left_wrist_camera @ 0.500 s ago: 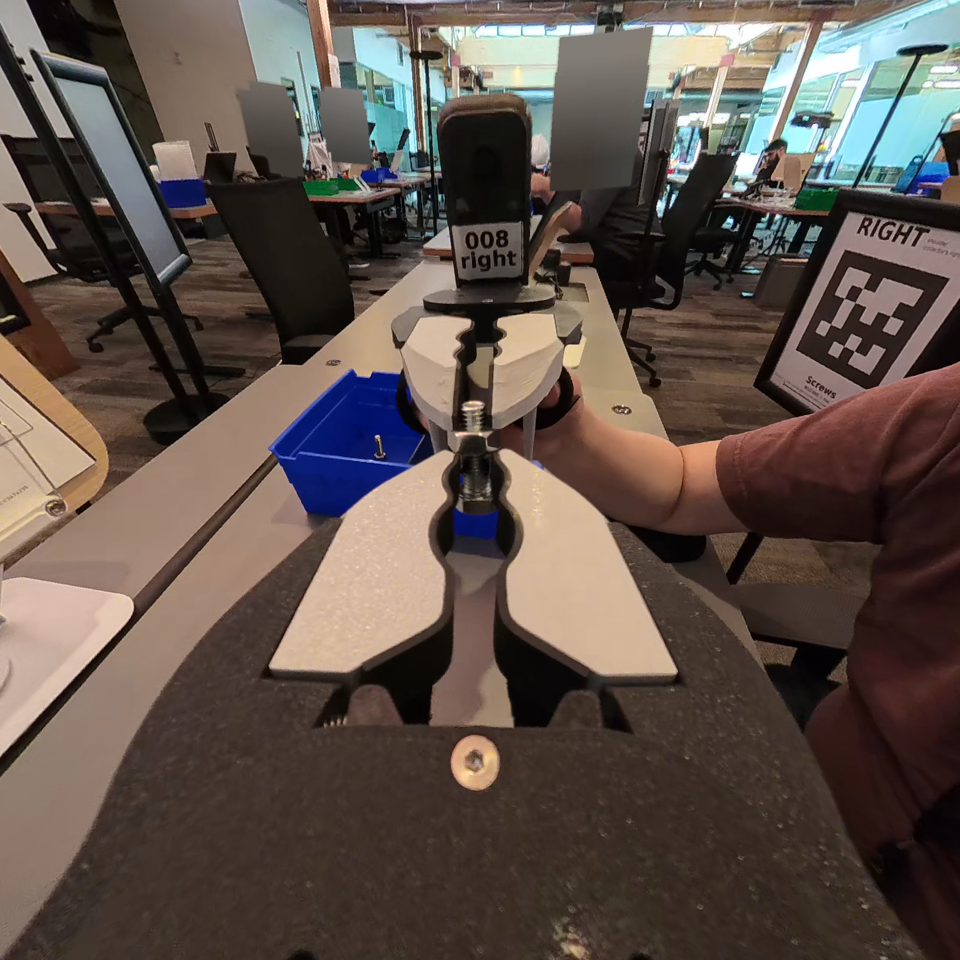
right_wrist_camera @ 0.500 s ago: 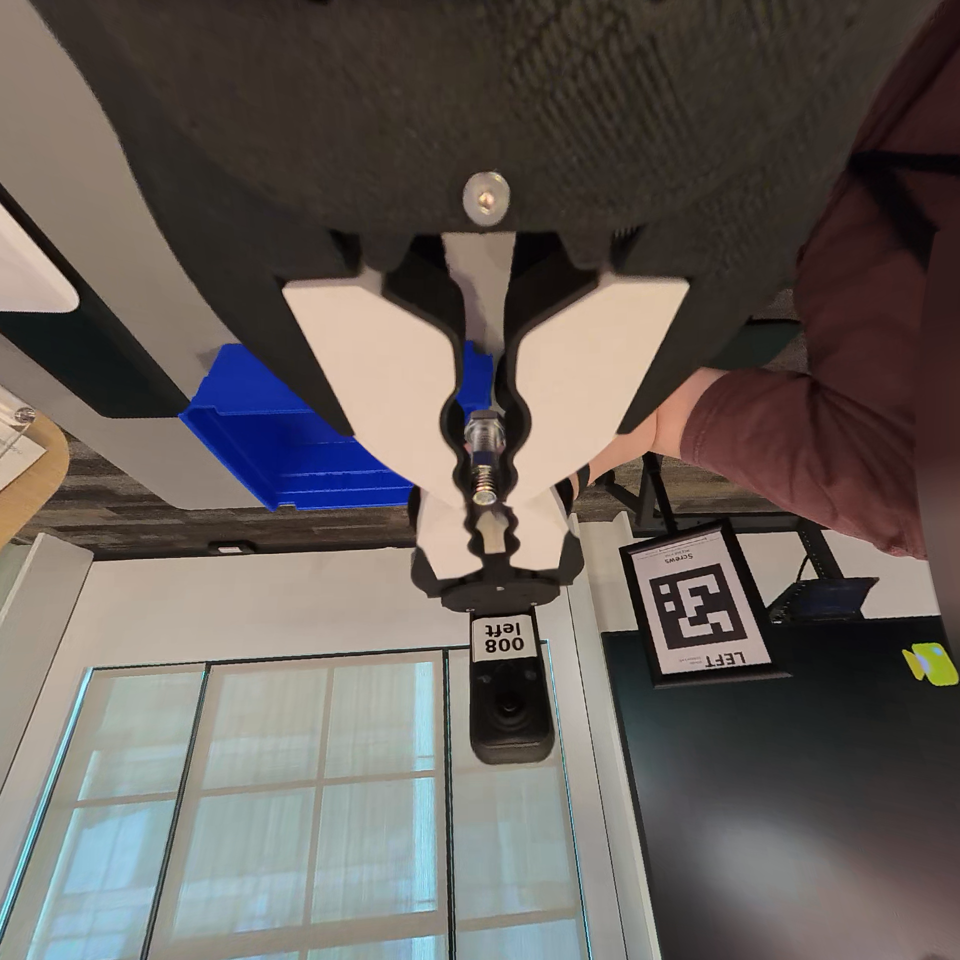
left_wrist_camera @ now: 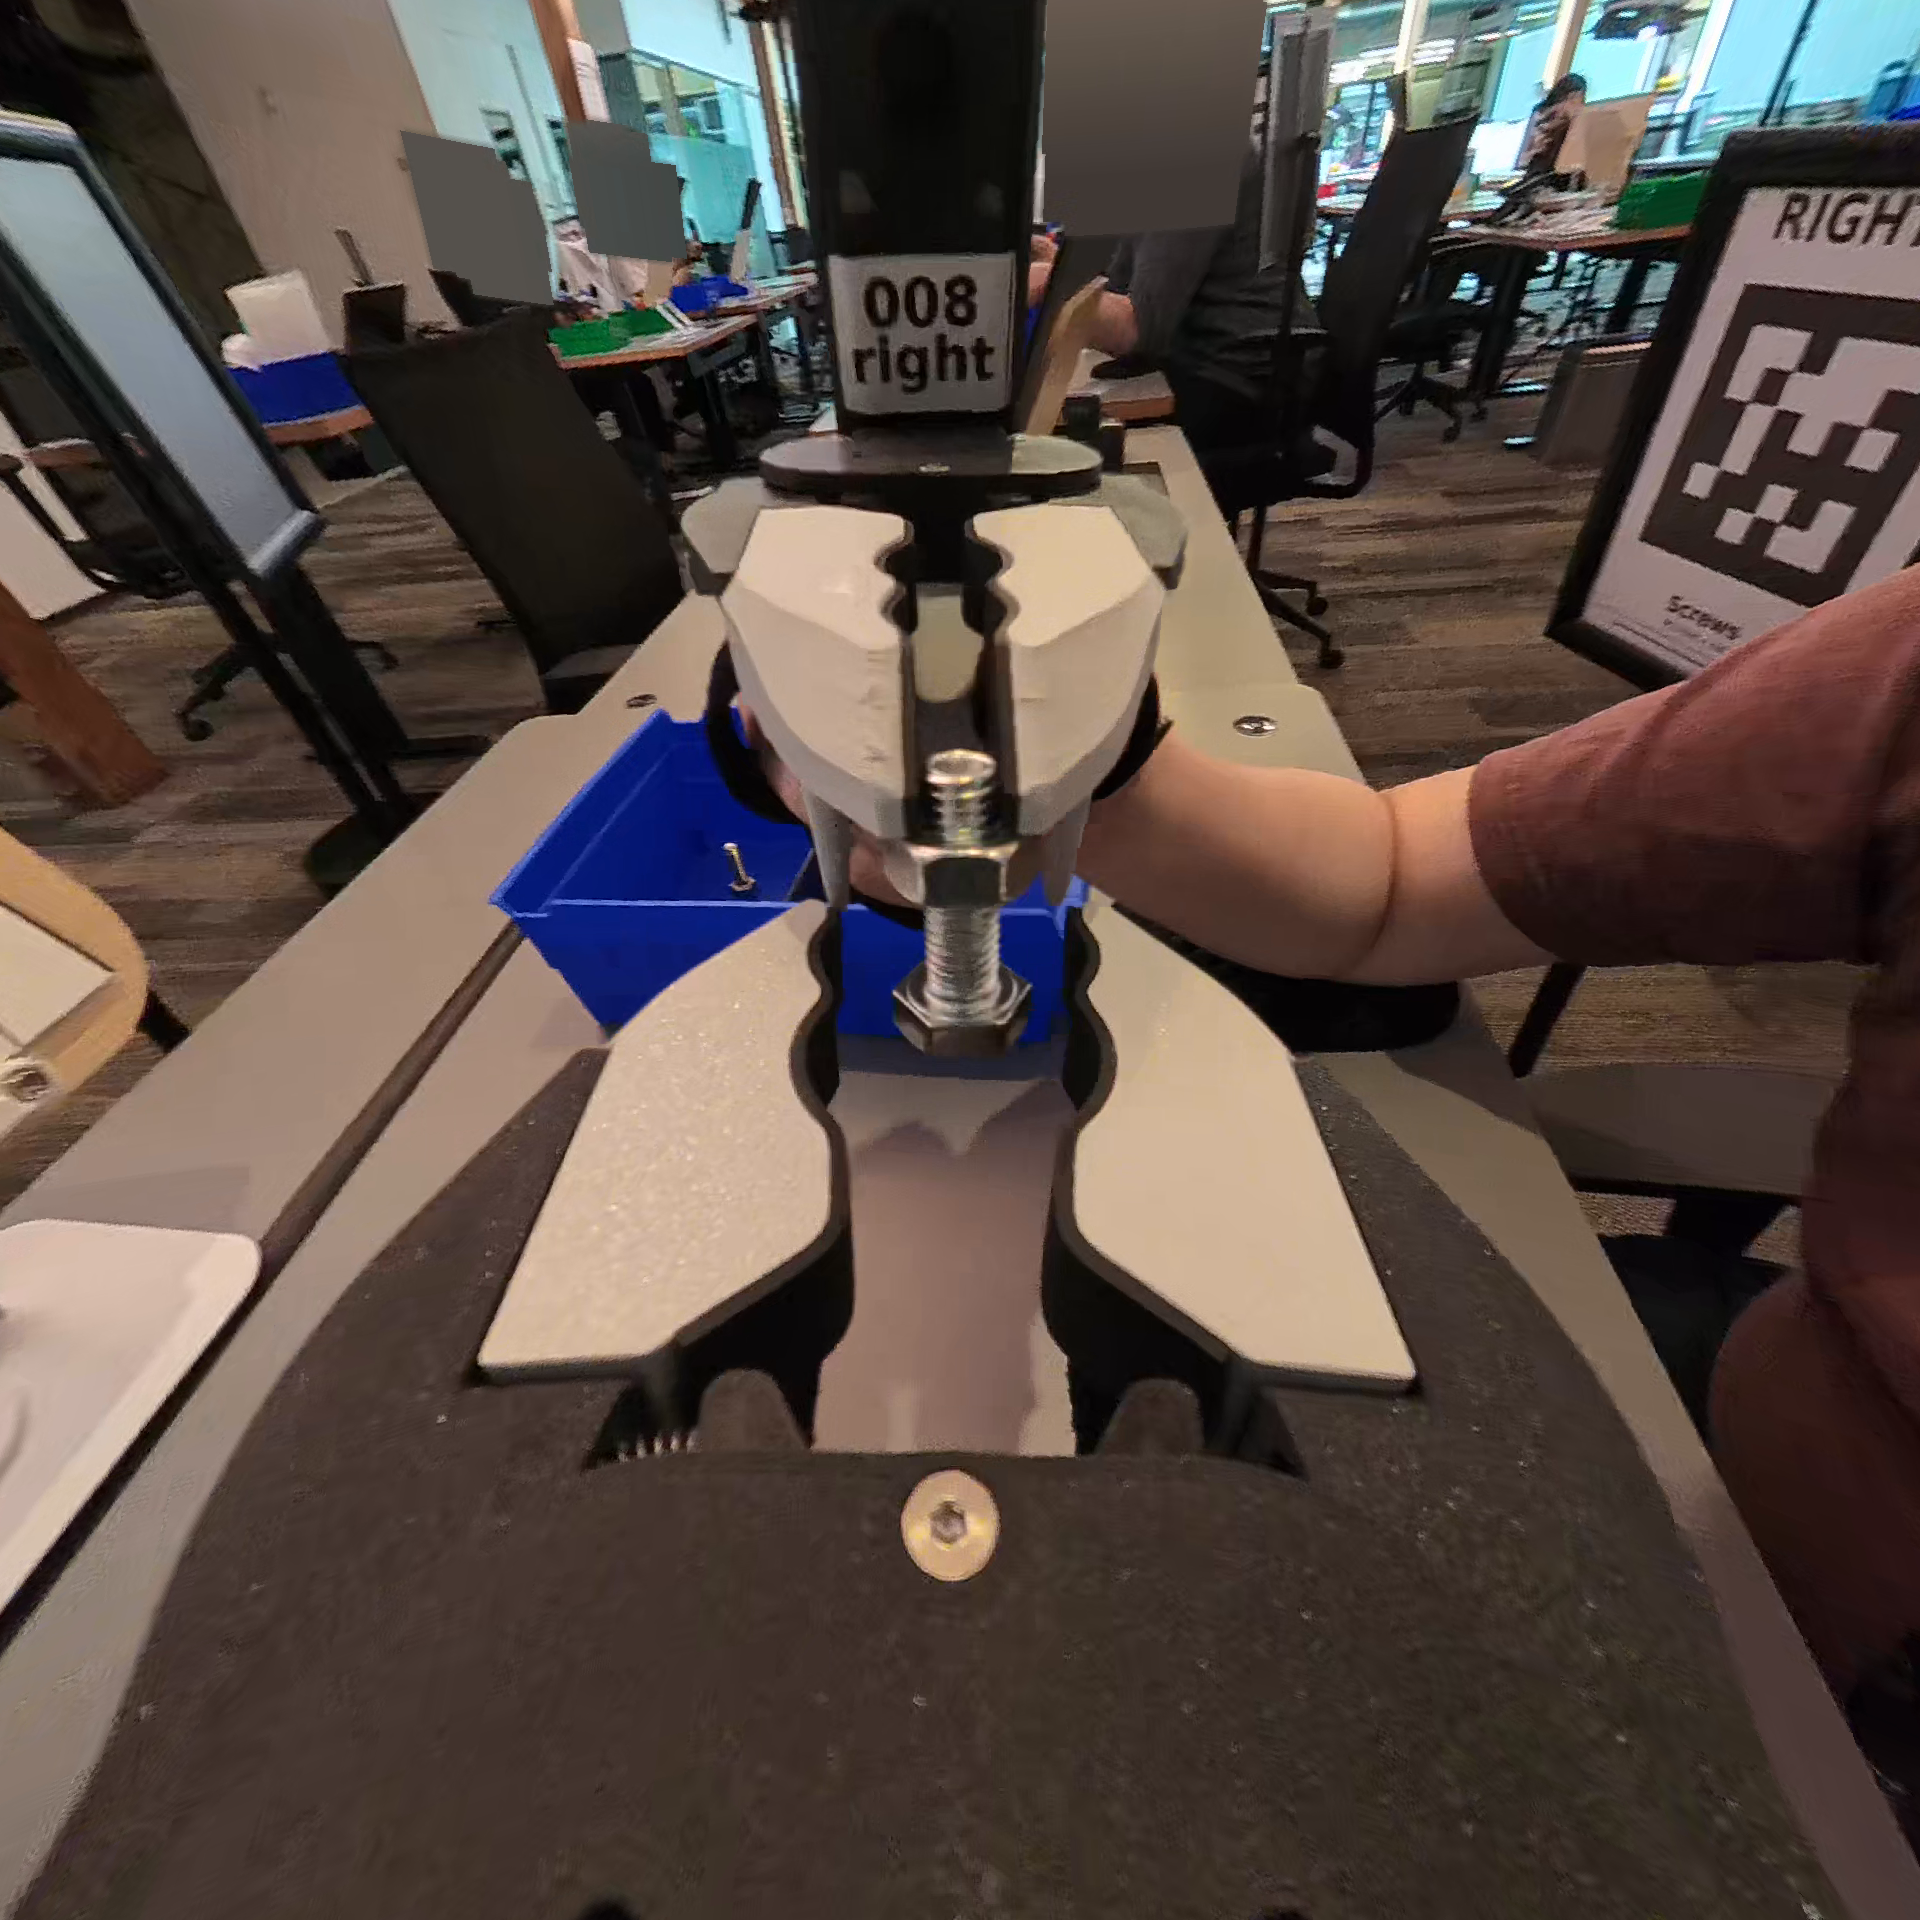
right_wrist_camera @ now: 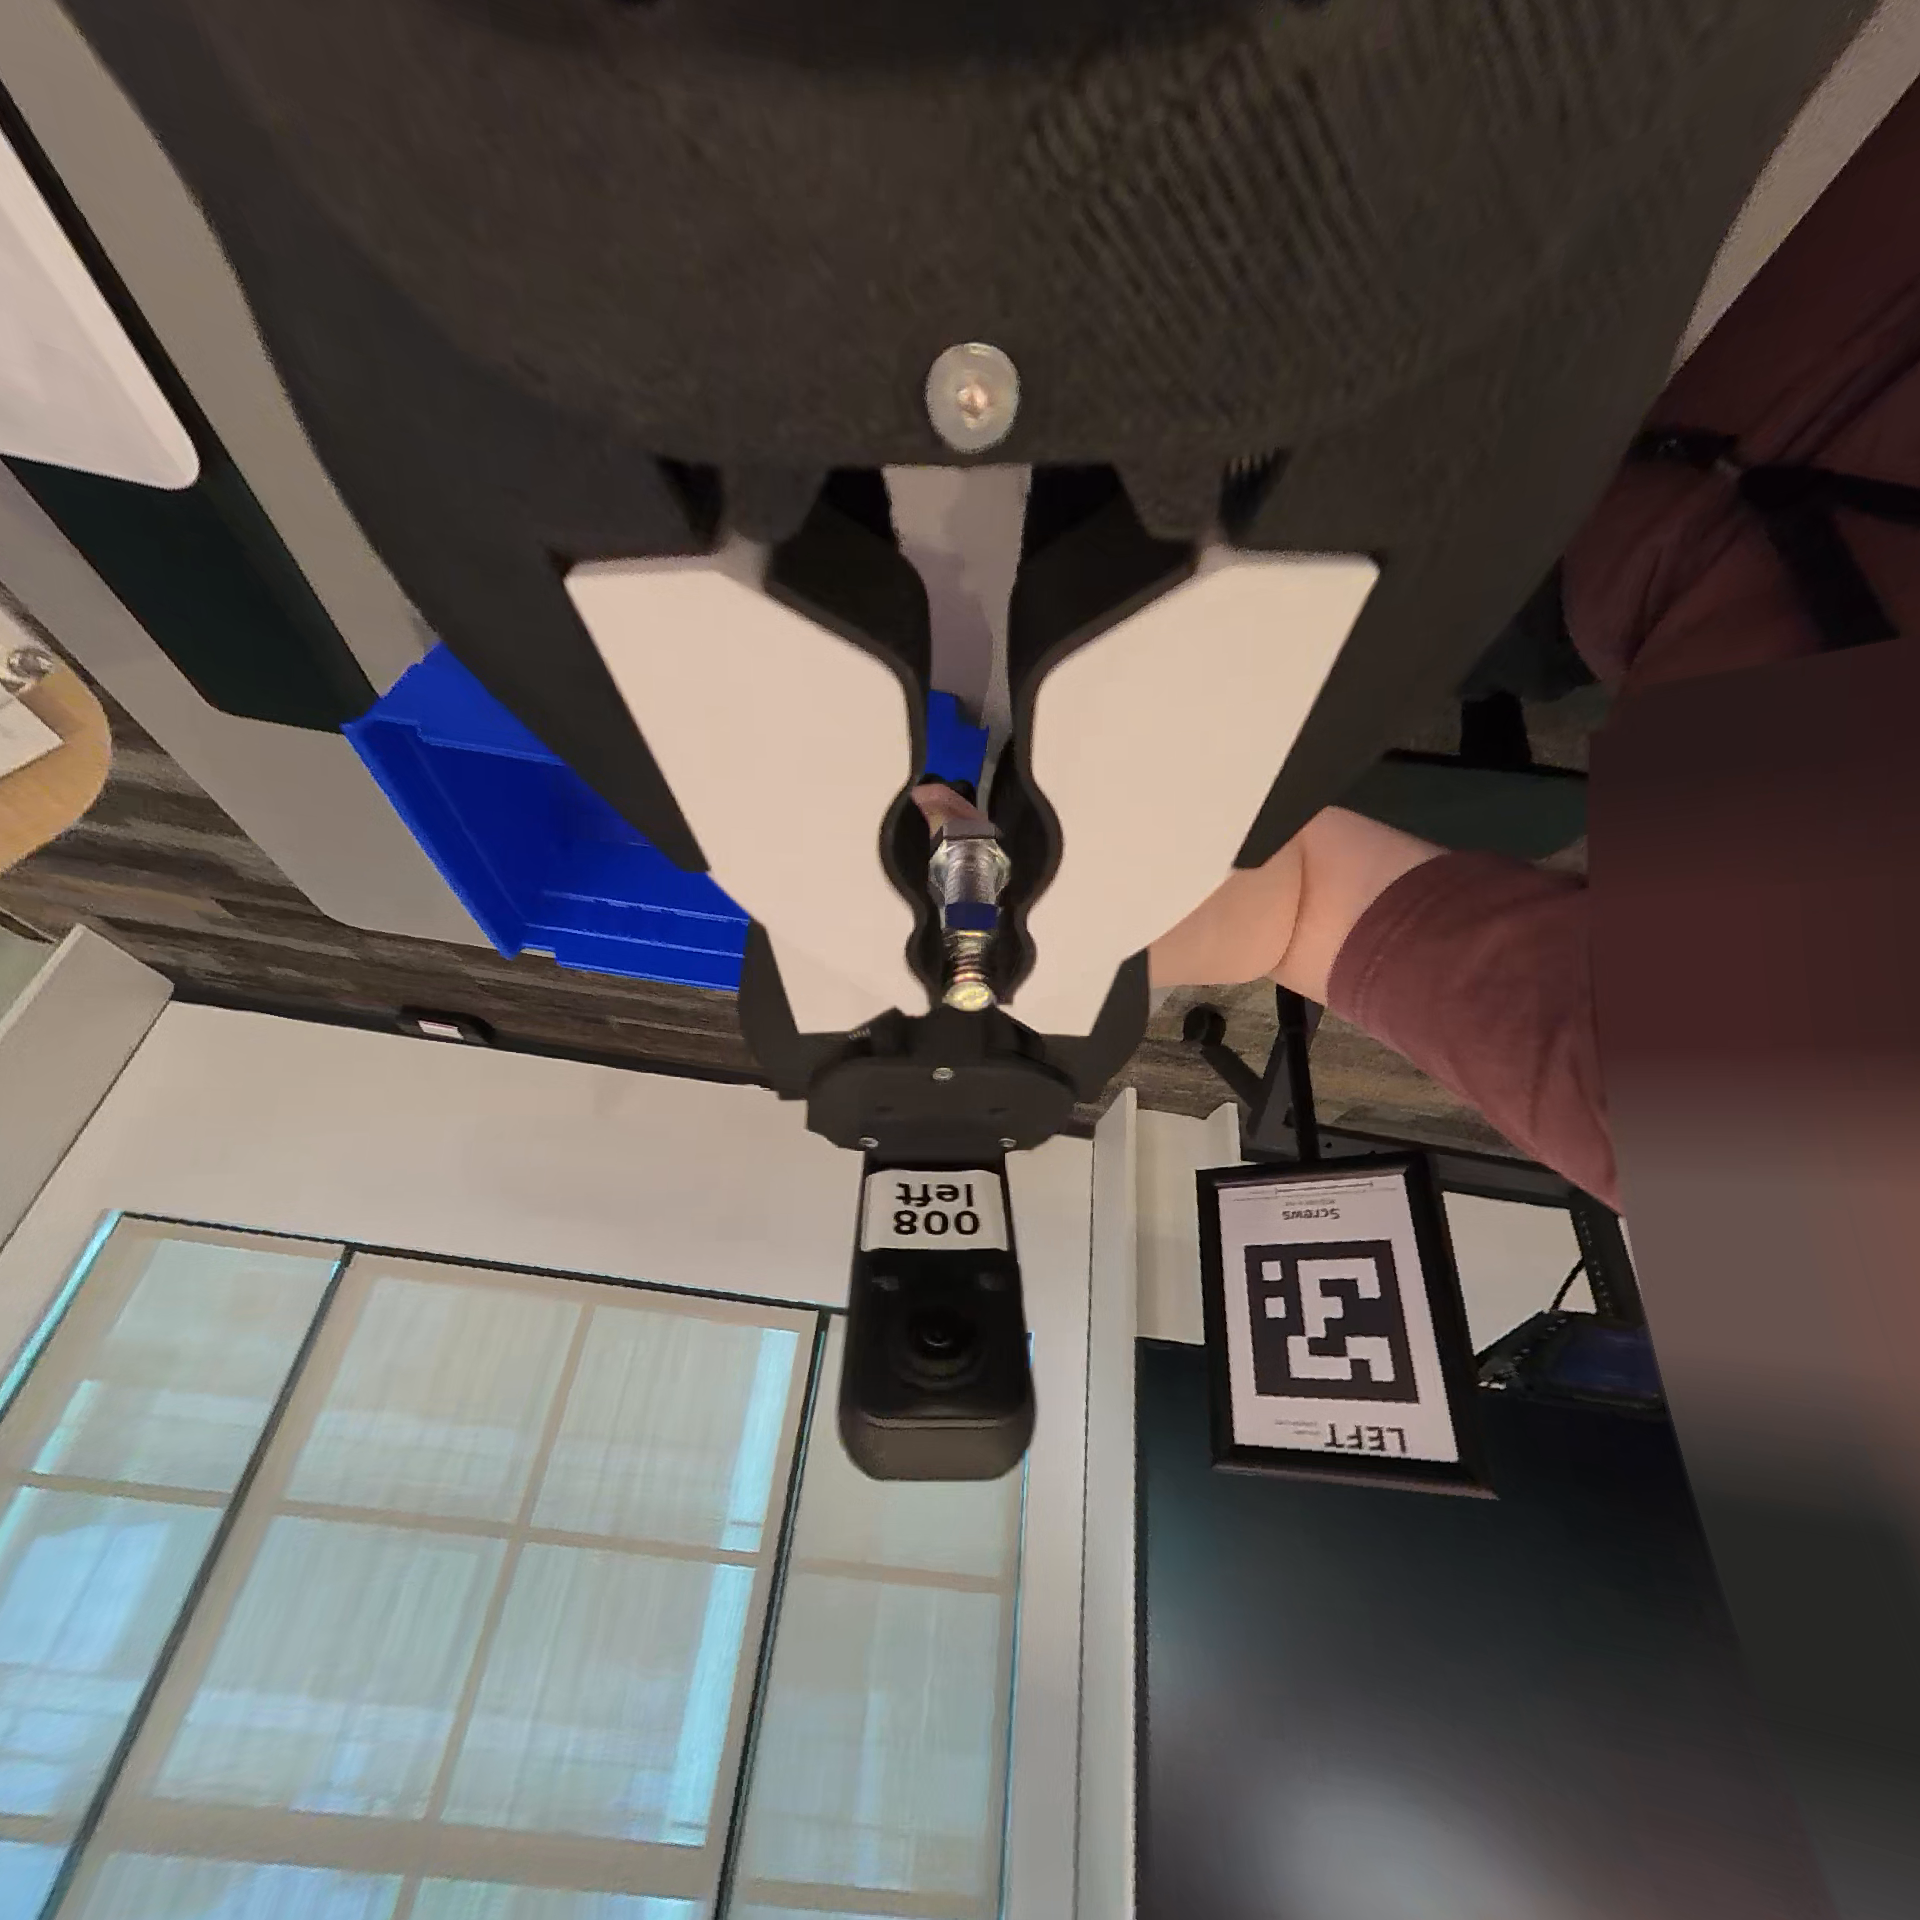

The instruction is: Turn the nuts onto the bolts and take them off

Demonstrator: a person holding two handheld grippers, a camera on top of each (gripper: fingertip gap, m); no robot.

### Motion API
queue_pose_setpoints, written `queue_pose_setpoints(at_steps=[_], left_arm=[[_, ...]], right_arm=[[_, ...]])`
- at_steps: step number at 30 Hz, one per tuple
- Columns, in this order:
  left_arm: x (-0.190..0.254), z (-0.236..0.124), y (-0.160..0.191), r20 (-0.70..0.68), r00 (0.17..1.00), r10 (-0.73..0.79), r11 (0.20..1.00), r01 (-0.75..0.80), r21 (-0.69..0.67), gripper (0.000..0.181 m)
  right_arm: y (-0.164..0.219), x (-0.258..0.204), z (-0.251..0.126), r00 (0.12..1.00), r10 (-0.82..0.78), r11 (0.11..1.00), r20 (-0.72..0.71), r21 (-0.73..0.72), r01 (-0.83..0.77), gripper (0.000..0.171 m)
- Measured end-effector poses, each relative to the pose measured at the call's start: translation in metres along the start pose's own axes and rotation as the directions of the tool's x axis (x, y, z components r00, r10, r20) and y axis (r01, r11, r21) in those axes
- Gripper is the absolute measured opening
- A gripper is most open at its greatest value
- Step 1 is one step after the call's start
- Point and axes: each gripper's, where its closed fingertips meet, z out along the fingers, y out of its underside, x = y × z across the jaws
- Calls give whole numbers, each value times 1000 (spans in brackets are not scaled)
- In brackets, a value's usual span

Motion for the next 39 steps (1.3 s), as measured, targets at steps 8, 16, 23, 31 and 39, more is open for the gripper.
queue_pose_setpoints(at_steps=[8, 16, 23, 31, 39], left_arm=[[8, 1, 1, -33, 999, 36, 999, -36, -11, 21], [6, 2, -1, -4, 999, 54, 999, -54, 2, 22], [12, -2, -4, -65, 998, 26, 1000, -25, 16, 23], [17, 2, -3, -66, 995, 71, 997, -70, 12, 16], [16, 3, -2, -54, 996, 68, 998, -69, -5, 16]], right_arm=[[-2, -7, 1, 998, -61, 998, 6, -14, 61, 10], [0, -8, -1, 997, -78, 996, 17, -32, 79, 10], [-2, -11, -4, 997, -60, 998, 57, -10, 61, 10], [-3, -15, -4, 994, -22, 1000, 108, 18, 20, 10], [-2, -15, -5, 994, -24, 1000, 111, 17, 22, 10]])
